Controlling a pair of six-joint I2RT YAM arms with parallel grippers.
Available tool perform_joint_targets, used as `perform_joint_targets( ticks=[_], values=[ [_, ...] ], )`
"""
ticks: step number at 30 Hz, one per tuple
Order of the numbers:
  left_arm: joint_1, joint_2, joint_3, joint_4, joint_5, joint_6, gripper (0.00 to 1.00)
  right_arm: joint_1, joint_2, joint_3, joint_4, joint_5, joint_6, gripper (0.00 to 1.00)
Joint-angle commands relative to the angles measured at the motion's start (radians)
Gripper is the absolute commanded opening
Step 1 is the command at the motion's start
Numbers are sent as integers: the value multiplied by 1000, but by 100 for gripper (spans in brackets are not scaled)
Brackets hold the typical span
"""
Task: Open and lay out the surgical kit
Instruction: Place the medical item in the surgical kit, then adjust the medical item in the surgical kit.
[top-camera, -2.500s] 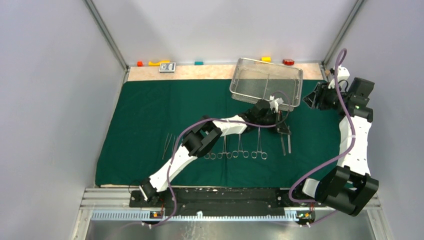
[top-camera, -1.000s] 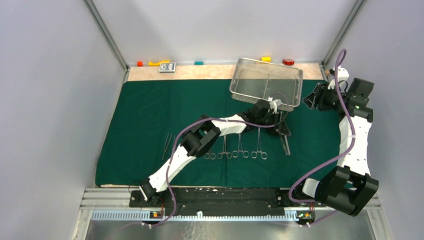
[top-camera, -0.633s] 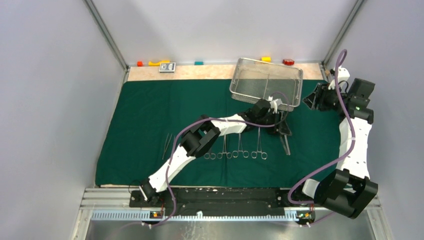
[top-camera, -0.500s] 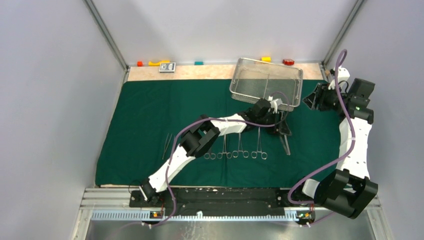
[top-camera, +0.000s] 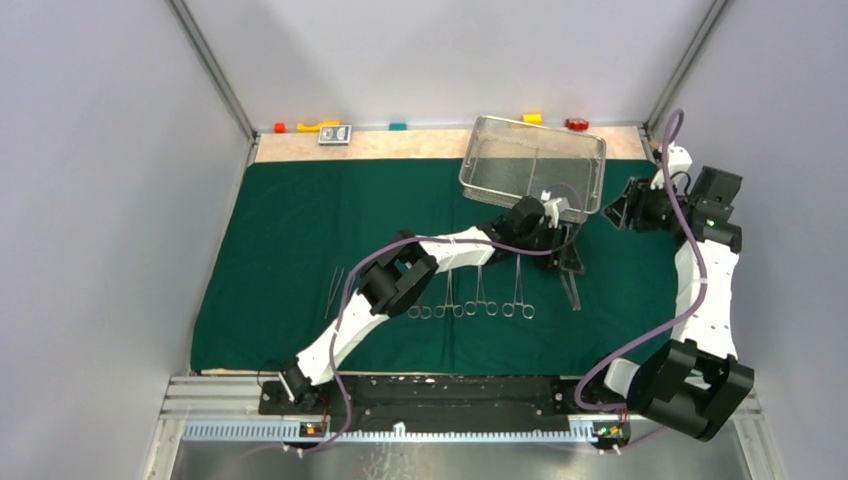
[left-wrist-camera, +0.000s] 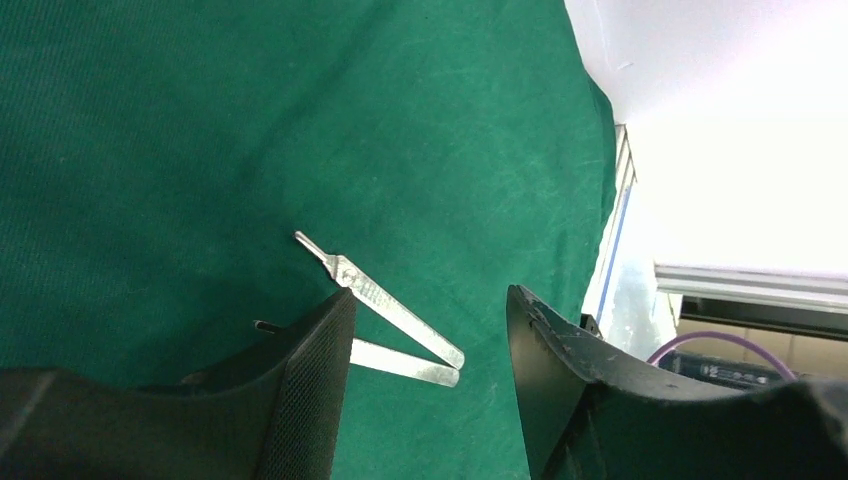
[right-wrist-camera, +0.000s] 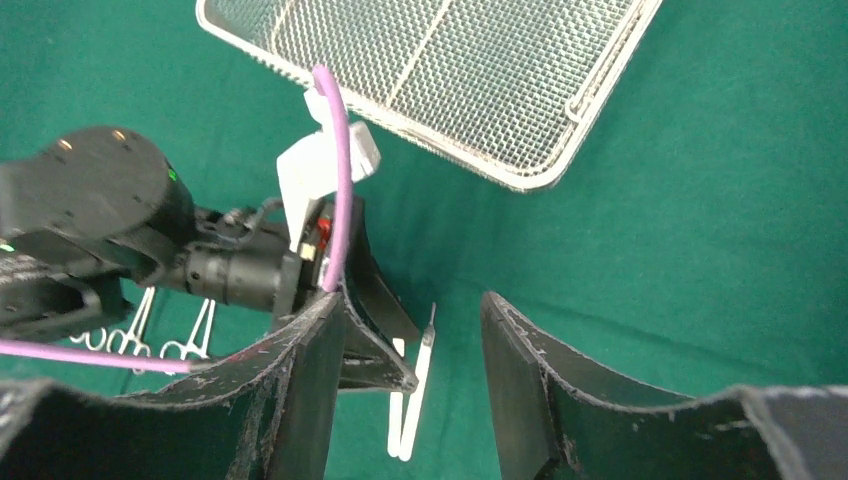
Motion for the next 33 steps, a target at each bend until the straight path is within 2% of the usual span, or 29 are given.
perform_joint_targets(
  ticks=[1,5,10,16,19,24,33],
  values=[
    [-6,-150,-1,-29,-8,124,63,-15,-56,-47,-9,15,-77,51],
    [-4,-223,-34,-82,-27,246,66,-21,-87,-80,-32,12,-137,51],
    [-2,-346,-147,-170,-107,421,70,-39,-106,-80,-114,-41,-236,47],
    [41,-535,-346,-220,-243,619,74,-38,-64,-115,-341,-100,-541,44],
    [68,-637,-465,-215,-315,705,76,-37,-27,-168,-394,-88,-699,43],
    [103,-791,-658,-132,-430,841,78,32,26,-261,-361,-13,-821,32],
    [129,-963,-838,-56,-523,1020,78,197,83,-377,-159,137,-787,8]
  ],
)
